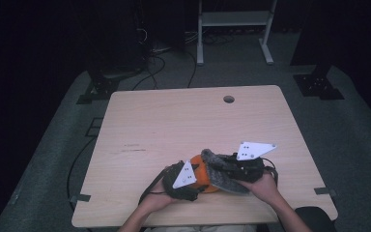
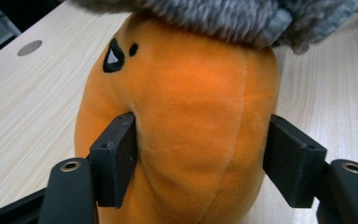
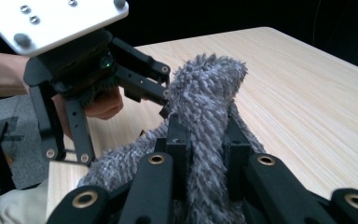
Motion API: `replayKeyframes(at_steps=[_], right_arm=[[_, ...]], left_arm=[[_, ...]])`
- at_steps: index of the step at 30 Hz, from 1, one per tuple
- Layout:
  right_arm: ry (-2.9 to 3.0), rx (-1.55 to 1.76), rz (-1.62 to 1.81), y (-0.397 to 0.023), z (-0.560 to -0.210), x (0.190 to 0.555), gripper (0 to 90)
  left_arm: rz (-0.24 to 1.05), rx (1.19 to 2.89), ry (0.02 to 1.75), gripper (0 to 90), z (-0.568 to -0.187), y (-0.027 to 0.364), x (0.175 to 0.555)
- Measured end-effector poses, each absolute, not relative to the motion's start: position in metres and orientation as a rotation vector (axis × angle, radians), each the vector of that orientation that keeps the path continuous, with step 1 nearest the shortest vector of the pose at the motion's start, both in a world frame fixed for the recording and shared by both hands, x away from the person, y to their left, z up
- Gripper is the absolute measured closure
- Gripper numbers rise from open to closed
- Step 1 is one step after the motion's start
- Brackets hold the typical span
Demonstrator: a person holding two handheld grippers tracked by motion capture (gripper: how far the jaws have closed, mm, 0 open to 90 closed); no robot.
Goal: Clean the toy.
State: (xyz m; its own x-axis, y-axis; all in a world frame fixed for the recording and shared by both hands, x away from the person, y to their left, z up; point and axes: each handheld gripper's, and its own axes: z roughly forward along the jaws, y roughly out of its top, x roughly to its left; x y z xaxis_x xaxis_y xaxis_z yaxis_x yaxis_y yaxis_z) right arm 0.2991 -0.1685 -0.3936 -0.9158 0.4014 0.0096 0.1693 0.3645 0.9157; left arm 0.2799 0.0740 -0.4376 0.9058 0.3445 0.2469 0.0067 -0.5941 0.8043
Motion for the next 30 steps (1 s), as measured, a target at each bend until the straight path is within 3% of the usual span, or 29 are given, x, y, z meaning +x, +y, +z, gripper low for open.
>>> replayKeyframes(at_steps=[10,17,24,30], right_arm=[[2.383,0.762,1.503,-0.199,-0.412,0.327,77.3],[2.387,0.598,1.674,-0.181,-0.399,0.311,77.2],[2.408,0.807,1.605,-0.197,-0.421,0.329,77.2],[2.358,0.641,1.781,-0.183,-0.405,0.315,77.0]], left_arm=[[0.407,2.108,0.305,39.4,-0.436,0.090,0.288],[0.309,2.054,0.402,41.0,-0.431,0.101,0.298],[0.253,2.004,0.443,41.7,-0.428,0.115,0.302],[0.209,1.981,0.467,41.7,-0.425,0.115,0.304]])
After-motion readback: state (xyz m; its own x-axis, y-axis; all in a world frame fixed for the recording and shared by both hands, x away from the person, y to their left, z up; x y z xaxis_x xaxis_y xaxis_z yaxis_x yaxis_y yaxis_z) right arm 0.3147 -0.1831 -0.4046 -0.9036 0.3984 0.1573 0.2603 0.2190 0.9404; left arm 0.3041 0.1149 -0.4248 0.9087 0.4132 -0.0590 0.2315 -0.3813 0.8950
